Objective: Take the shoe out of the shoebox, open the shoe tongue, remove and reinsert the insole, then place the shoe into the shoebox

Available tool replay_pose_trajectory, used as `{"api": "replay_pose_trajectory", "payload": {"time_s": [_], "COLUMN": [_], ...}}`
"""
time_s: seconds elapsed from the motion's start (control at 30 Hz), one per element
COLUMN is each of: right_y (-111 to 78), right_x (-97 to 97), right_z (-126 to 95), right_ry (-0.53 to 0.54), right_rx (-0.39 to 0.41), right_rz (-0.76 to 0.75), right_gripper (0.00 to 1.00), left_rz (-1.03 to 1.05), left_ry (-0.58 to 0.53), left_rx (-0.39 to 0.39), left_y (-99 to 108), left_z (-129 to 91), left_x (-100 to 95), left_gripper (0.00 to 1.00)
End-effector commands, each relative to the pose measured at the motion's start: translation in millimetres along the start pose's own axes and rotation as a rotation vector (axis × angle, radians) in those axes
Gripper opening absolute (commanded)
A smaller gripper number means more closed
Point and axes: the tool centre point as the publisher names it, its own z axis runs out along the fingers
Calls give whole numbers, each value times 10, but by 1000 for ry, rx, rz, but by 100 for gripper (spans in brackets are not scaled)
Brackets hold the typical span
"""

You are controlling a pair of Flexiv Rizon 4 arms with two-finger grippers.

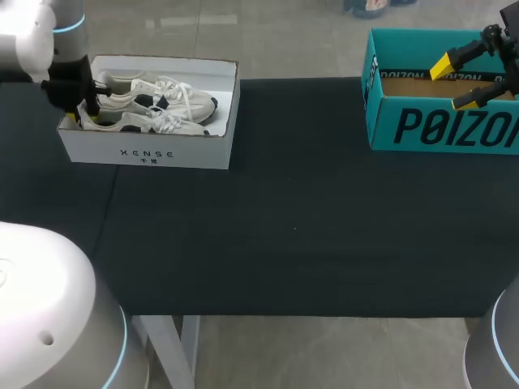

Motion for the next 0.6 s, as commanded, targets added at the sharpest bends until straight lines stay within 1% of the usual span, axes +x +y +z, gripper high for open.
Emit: {"api": "replay_pose_trajectory", "payload": {"time_s": [0.03,0.17,0.2,0.23,0.27,0.4,0.5,0.6], "right_y": [15,15,15,15,15,15,15,15], "right_x": [-6,-6,-6,-6,-6,-6,-6,-6], "right_z": [4,4,4,4,4,4,4,4], "right_ry": [-2,-2,-2,-2,-2,-2,-2,-2], "right_rx": [3,3,3,3,3,3,3,3], "right_rz": [0,0,0,0,0,0,0,0], "right_gripper": [100,100,100,100,100,100,100,100], "left_rz": [11,21,23,25,25,29,37,57], "left_ry": [5,10,11,13,13,12,3,3], "left_rx": [10,21,22,25,27,33,31,22], "left_y": [42,32,28,24,22,18,18,36], "left_z": [98,151,158,164,167,168,96,-44], "left_x": [-12,-25,-28,-30,-31,-29,-10,39], "left_gripper": [34,30,23,5,0,0,0,0]}}
